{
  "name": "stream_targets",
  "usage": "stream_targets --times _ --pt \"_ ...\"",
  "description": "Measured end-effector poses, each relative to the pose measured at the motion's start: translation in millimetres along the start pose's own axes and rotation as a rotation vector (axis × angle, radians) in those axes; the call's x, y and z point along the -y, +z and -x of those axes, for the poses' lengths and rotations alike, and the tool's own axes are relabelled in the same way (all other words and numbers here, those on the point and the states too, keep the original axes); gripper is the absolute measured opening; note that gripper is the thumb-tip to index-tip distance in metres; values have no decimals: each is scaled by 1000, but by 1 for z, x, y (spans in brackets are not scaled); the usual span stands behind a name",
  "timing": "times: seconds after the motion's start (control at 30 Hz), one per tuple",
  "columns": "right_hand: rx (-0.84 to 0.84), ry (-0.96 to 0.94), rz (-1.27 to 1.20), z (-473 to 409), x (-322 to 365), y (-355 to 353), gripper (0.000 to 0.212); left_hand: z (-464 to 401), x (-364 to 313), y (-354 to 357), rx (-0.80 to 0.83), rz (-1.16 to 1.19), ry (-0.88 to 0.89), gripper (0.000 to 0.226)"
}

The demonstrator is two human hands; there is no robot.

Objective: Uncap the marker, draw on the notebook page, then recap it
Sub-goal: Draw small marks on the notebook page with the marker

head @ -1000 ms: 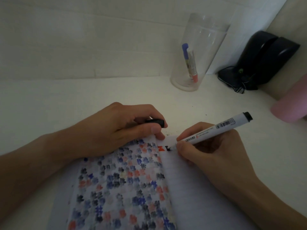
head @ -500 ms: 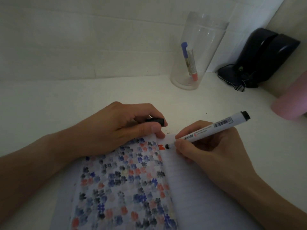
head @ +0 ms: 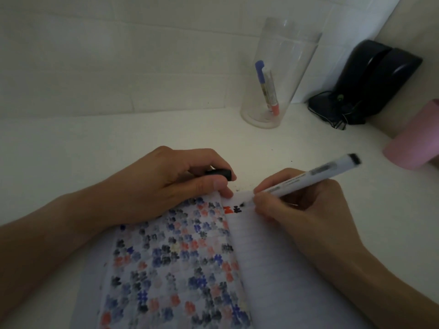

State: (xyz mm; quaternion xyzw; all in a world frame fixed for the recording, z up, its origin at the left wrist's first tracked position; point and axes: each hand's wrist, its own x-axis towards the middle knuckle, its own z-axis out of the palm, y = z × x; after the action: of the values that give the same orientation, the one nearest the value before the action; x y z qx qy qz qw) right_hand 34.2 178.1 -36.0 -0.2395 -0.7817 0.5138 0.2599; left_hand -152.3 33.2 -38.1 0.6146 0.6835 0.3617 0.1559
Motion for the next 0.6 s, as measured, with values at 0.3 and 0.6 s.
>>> stream_targets --times 0.3,0.6 --pt "-83 97 -443 -6 -6 -8 27 0 -1 0 -12 -22 -30 34" --pt "-119 135 -674 -8 -1 -13 34 1 -5 -1 -36 53 -125 32"
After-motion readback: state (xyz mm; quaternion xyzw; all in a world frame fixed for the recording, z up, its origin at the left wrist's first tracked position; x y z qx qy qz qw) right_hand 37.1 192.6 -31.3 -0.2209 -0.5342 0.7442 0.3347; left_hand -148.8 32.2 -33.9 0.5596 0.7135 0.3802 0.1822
